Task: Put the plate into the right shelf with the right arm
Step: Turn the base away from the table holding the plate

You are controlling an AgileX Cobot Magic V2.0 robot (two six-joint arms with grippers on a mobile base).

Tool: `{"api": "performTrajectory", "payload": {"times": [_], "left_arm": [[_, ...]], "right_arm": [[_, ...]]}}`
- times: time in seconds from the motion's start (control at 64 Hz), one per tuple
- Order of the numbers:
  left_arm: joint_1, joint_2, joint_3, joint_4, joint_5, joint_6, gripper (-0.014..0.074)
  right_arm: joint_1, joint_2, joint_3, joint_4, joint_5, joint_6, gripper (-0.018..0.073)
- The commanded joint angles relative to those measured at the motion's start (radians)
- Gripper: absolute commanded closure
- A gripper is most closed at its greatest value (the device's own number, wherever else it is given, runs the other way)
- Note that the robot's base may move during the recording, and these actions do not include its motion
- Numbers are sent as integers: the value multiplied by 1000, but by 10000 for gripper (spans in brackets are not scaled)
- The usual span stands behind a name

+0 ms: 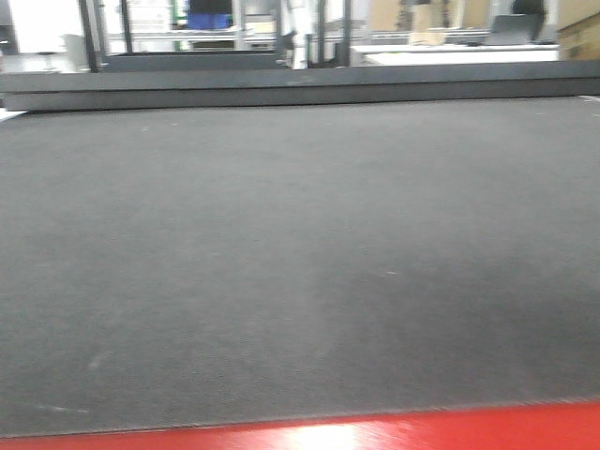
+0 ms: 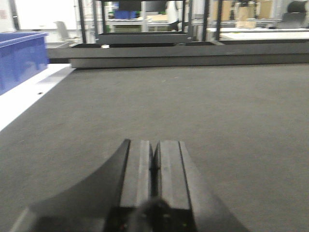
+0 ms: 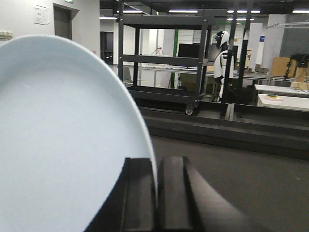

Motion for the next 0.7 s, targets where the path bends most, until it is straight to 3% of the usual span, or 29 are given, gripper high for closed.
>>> {"api": "performTrajectory", "payload": {"times": [0.0, 0.688], "left_arm": [[4, -12, 9, -2, -89, -2, 643], [6, -12, 8, -2, -89, -2, 643]], "right_arm": [[-4, 10, -29, -19, -98, -5, 496], [-4, 10, -29, -19, -98, -5, 496]]}}
